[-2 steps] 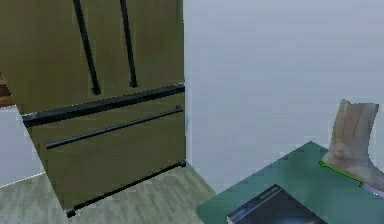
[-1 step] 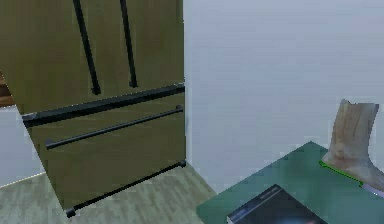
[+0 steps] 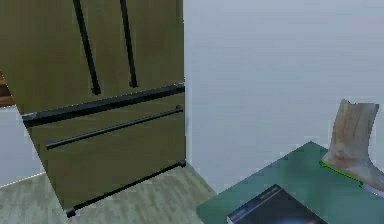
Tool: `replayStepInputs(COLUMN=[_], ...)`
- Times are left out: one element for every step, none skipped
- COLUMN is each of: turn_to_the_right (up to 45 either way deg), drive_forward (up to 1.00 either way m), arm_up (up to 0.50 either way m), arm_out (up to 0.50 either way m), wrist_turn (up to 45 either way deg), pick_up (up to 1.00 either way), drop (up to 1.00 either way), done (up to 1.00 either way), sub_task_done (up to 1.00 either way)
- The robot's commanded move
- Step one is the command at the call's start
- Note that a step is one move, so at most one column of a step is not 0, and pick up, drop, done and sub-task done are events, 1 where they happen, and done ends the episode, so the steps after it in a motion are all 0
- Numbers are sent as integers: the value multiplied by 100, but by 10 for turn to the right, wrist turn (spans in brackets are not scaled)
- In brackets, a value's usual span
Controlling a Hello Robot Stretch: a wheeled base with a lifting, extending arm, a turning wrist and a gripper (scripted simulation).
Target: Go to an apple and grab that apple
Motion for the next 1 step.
replayStepInputs(turn_to_the_right=[0], drive_forward=[0], arm_up=[0], arm_out=[26], wrist_turn=[0], pick_up=[0], drop=[0], done=[0], sub_task_done=[0])
